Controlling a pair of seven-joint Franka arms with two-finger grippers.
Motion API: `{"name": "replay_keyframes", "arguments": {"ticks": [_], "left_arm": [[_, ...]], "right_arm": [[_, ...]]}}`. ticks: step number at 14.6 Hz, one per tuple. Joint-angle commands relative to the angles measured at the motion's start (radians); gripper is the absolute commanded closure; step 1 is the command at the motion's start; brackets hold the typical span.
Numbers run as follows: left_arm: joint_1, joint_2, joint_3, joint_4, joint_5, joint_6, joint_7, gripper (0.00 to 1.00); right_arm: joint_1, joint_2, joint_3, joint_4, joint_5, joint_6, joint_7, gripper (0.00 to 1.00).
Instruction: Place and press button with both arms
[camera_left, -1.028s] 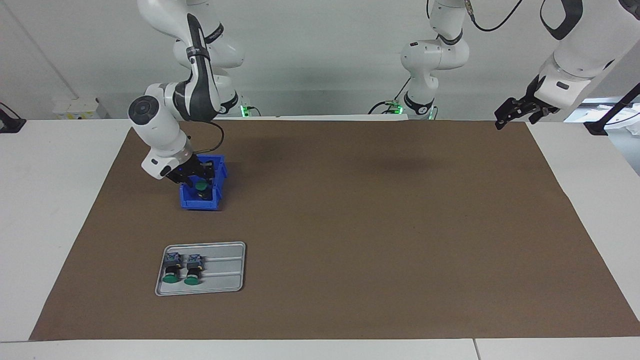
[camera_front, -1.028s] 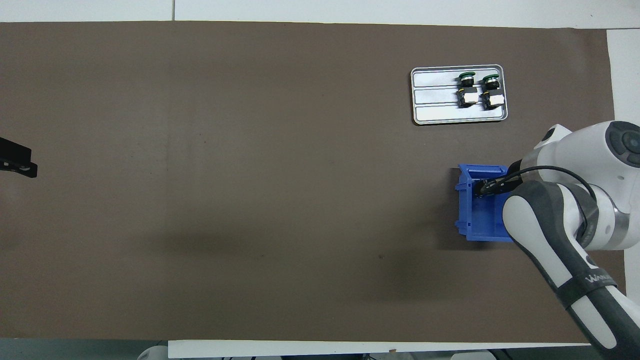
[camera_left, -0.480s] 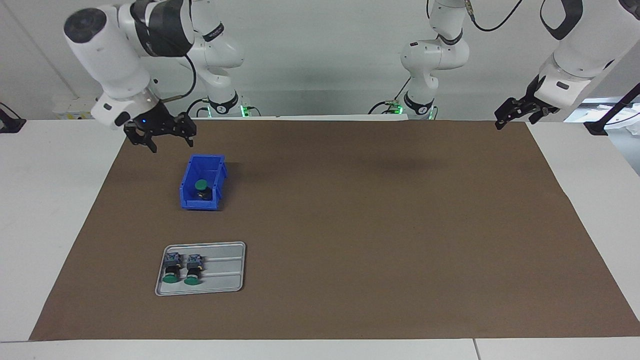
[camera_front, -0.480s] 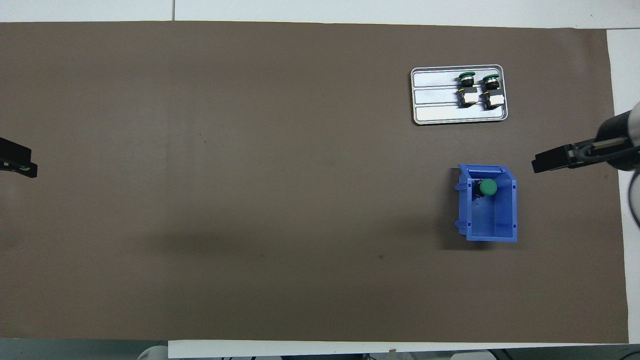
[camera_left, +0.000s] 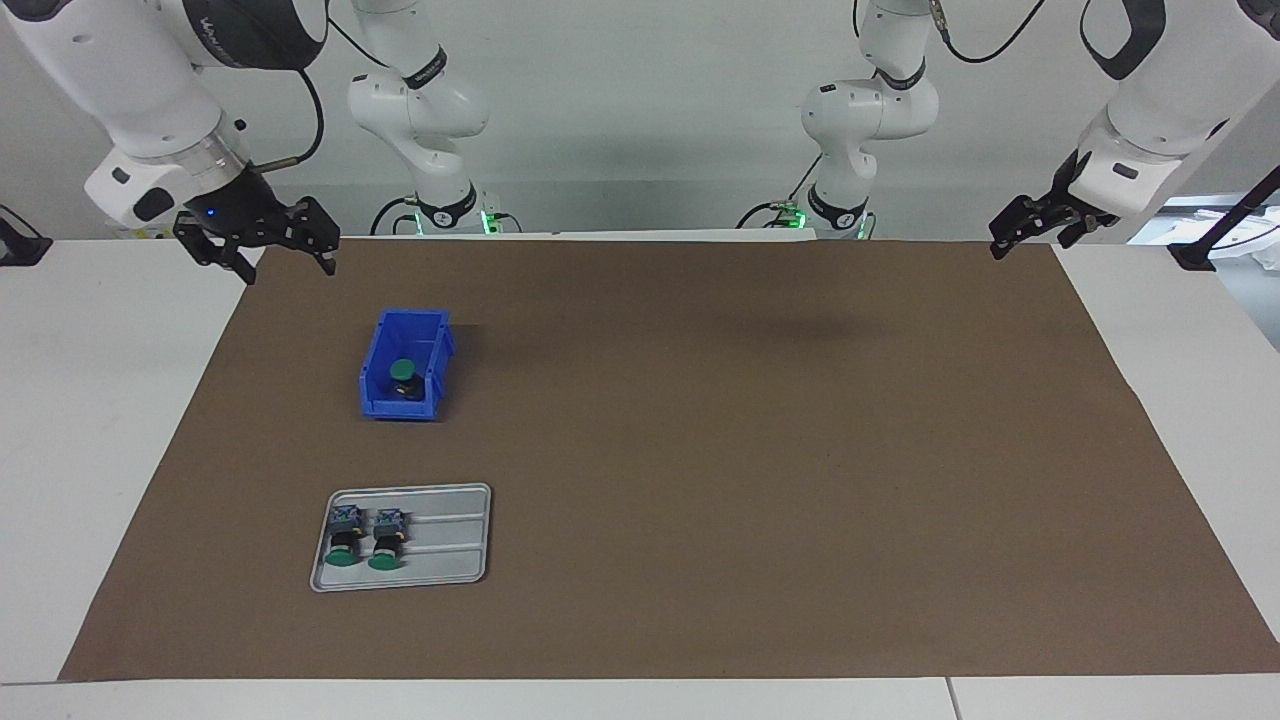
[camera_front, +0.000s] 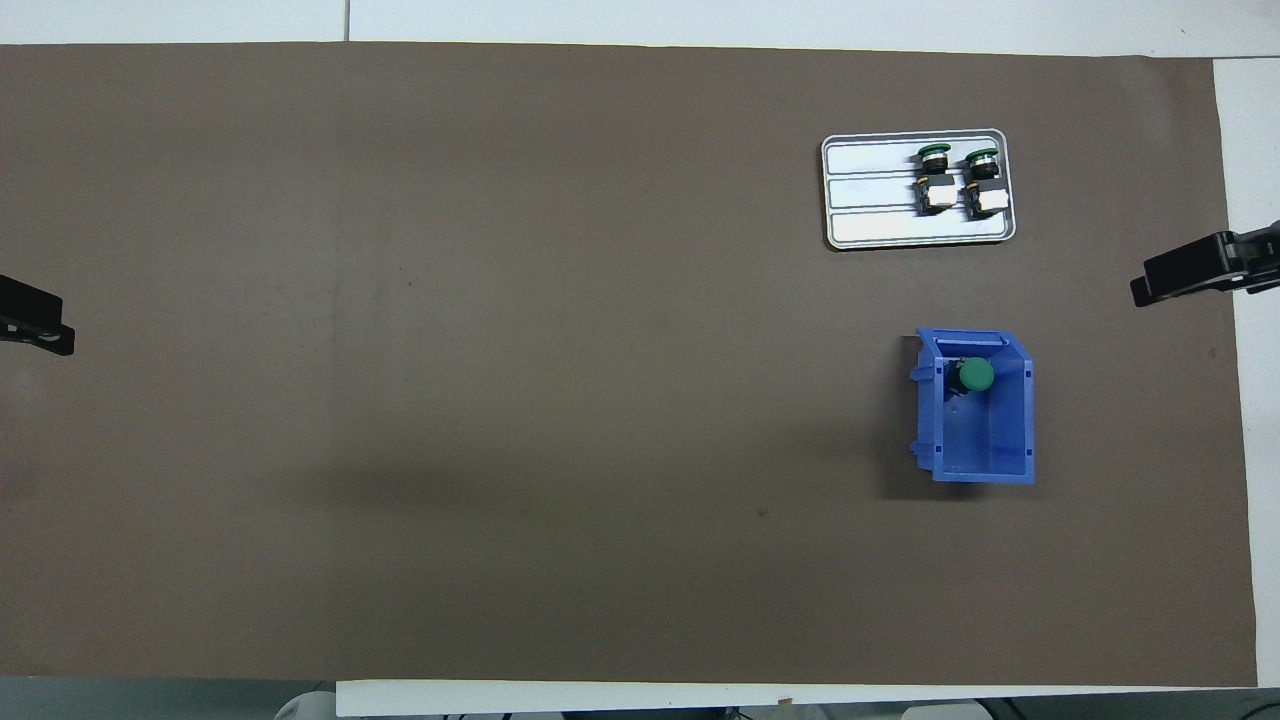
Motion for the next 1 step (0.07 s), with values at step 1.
{"name": "replay_keyframes", "arguments": {"ticks": [1], "left_arm": [[0.004, -0.026, -0.003, -0.026, 0.017, 0.0, -0.008, 0.0]], "right_arm": [[-0.003, 0.008, 0.011, 0.025, -0.015, -0.012, 0.007, 0.0]]}}
